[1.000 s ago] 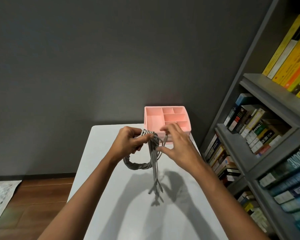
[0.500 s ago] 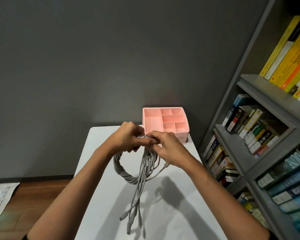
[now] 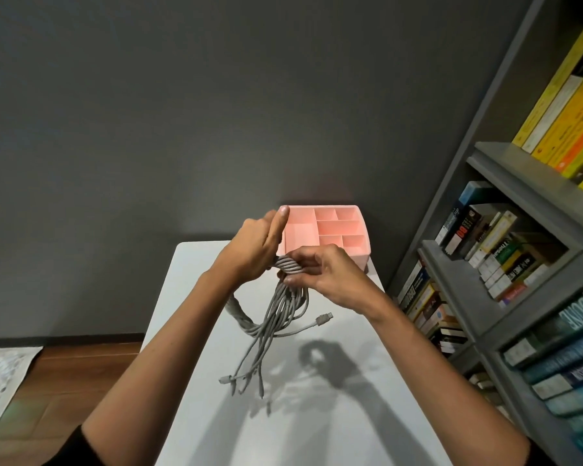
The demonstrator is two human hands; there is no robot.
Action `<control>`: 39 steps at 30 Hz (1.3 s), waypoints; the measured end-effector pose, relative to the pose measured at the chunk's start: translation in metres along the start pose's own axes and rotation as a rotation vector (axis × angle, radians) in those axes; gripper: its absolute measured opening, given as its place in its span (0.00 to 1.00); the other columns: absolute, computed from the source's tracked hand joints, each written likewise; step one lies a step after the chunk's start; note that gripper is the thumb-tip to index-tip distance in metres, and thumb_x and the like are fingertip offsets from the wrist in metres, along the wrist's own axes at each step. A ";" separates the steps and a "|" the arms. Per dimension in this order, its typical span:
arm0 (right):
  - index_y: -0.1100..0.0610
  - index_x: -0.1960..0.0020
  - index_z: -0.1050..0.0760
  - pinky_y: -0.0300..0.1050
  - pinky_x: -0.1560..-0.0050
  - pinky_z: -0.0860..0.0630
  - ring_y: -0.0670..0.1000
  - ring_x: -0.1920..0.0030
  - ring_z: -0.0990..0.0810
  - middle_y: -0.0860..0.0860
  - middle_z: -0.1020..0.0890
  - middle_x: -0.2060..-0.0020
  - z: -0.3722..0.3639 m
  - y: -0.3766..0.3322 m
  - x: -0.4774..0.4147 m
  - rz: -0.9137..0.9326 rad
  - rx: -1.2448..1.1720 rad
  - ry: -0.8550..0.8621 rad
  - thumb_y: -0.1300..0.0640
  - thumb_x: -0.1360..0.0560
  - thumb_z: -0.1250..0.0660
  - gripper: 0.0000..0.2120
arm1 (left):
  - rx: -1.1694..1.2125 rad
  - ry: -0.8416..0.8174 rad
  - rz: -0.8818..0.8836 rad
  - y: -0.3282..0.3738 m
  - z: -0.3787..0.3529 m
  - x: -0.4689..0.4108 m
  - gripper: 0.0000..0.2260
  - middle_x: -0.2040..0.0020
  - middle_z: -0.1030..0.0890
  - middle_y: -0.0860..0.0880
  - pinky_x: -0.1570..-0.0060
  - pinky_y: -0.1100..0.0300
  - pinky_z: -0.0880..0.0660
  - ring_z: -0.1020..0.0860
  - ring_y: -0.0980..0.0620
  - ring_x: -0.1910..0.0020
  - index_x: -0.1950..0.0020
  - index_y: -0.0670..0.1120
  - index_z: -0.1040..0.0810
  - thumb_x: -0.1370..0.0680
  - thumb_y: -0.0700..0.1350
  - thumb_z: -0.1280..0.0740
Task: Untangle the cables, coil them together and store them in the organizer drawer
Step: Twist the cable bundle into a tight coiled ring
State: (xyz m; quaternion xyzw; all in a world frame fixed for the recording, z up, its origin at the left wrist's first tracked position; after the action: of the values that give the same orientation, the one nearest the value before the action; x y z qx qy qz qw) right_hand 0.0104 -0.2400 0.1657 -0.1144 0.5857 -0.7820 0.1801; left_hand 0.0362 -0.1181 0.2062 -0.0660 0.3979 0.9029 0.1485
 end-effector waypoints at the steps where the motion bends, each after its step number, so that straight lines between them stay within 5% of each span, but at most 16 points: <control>1: 0.69 0.42 0.23 0.46 0.42 0.22 0.56 0.46 0.17 0.62 0.17 0.49 0.000 0.001 0.000 -0.008 -0.023 -0.024 0.70 0.29 0.30 0.15 | -0.008 -0.013 0.001 0.000 -0.002 -0.001 0.23 0.72 0.25 0.45 0.63 0.55 0.27 0.23 0.47 0.72 0.62 0.45 0.32 0.18 0.59 0.55; 7: 0.61 0.41 0.23 0.38 0.48 0.23 0.49 0.50 0.17 0.58 0.17 0.51 0.001 0.006 0.002 -0.079 -0.203 -0.182 0.68 0.27 0.32 0.15 | -0.023 -0.066 -0.063 0.009 -0.007 -0.009 0.20 0.73 0.26 0.52 0.64 0.60 0.33 0.25 0.53 0.73 0.64 0.50 0.33 0.17 0.55 0.54; 11: 0.64 0.40 0.23 0.37 0.45 0.24 0.50 0.50 0.17 0.58 0.16 0.53 0.003 0.019 -0.002 -0.089 -0.268 -0.105 0.67 0.26 0.32 0.15 | 0.034 0.015 -0.080 0.011 -0.004 -0.014 0.20 0.73 0.25 0.49 0.71 0.60 0.29 0.27 0.55 0.78 0.61 0.45 0.32 0.18 0.56 0.51; 15: 0.67 0.42 0.22 0.33 0.51 0.25 0.45 0.56 0.17 0.50 0.15 0.60 0.010 0.033 -0.007 -0.115 -0.334 0.065 0.68 0.27 0.32 0.14 | 0.054 0.273 -0.096 -0.010 0.004 -0.004 0.13 0.54 0.24 0.44 0.61 0.59 0.24 0.22 0.52 0.58 0.50 0.41 0.31 0.18 0.52 0.42; 18: 0.67 0.42 0.22 0.32 0.54 0.25 0.43 0.58 0.17 0.48 0.15 0.62 0.022 0.039 -0.008 -0.105 -0.375 0.201 0.69 0.27 0.32 0.14 | 0.055 0.398 -0.138 -0.017 -0.004 0.026 0.11 0.52 0.27 0.46 0.54 0.60 0.28 0.26 0.50 0.53 0.49 0.45 0.30 0.22 0.51 0.33; 21: 0.66 0.43 0.22 0.32 0.55 0.24 0.43 0.59 0.17 0.47 0.15 0.63 0.031 0.041 -0.006 -0.086 -0.422 0.267 0.68 0.26 0.33 0.12 | -0.069 0.307 -0.104 -0.031 -0.027 0.053 0.22 0.49 0.31 0.52 0.55 0.64 0.31 0.35 0.53 0.50 0.47 0.45 0.28 0.29 0.61 0.31; 23: 0.65 0.44 0.22 0.33 0.55 0.24 0.43 0.59 0.17 0.47 0.15 0.63 0.033 0.041 -0.004 -0.082 -0.433 0.284 0.68 0.26 0.33 0.11 | -0.138 0.181 -0.124 -0.040 -0.036 0.057 0.26 0.49 0.30 0.52 0.55 0.58 0.27 0.37 0.53 0.51 0.47 0.45 0.24 0.30 0.66 0.36; 25: 0.65 0.44 0.22 0.32 0.56 0.24 0.42 0.59 0.17 0.46 0.15 0.63 0.031 0.045 -0.002 -0.086 -0.426 0.286 0.68 0.26 0.33 0.12 | -0.278 -0.010 -0.118 -0.043 -0.042 0.051 0.27 0.54 0.28 0.52 0.51 0.55 0.33 0.37 0.53 0.53 0.54 0.45 0.22 0.29 0.68 0.43; 28: 0.63 0.45 0.22 0.31 0.55 0.25 0.41 0.58 0.17 0.46 0.15 0.62 0.027 0.049 0.001 -0.092 -0.451 0.300 0.68 0.27 0.33 0.11 | -0.429 -0.213 -0.098 -0.040 -0.050 0.046 0.19 0.63 0.33 0.54 0.53 0.57 0.45 0.36 0.52 0.58 0.61 0.47 0.33 0.23 0.61 0.44; 31: 0.60 0.47 0.21 0.30 0.55 0.25 0.41 0.58 0.17 0.45 0.15 0.62 0.029 0.049 0.003 -0.081 -0.449 0.302 0.69 0.27 0.33 0.10 | -0.373 -0.166 -0.138 -0.034 -0.047 0.046 0.13 0.71 0.35 0.54 0.53 0.56 0.42 0.36 0.49 0.68 0.62 0.48 0.36 0.19 0.50 0.40; 34: 0.63 0.45 0.22 0.31 0.54 0.25 0.41 0.58 0.17 0.45 0.15 0.62 0.032 0.050 0.006 -0.071 -0.433 0.313 0.69 0.27 0.33 0.11 | -0.242 -0.168 -0.105 -0.030 -0.046 0.045 0.17 0.75 0.30 0.56 0.59 0.58 0.41 0.31 0.56 0.71 0.65 0.54 0.39 0.19 0.46 0.38; 39: 0.63 0.41 0.22 0.32 0.53 0.25 0.43 0.54 0.17 0.46 0.15 0.57 0.028 0.058 0.010 -0.048 -0.434 0.351 0.68 0.27 0.32 0.15 | 0.018 -0.173 -0.008 -0.029 -0.042 0.043 0.14 0.70 0.25 0.56 0.69 0.70 0.34 0.26 0.62 0.70 0.64 0.51 0.33 0.20 0.40 0.36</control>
State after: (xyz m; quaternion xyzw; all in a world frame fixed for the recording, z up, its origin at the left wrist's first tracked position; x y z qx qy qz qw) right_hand 0.0205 -0.2835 0.1177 -0.0268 0.7589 -0.6500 0.0287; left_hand 0.0042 -0.1211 0.1478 0.0118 0.3912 0.9011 0.1865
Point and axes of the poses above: each hand's wrist, its own x-axis away from the middle knuckle, its own z-axis out of the back of the hand, y = z × x, the point moved 6 cm from there along -x, towards the middle knuckle
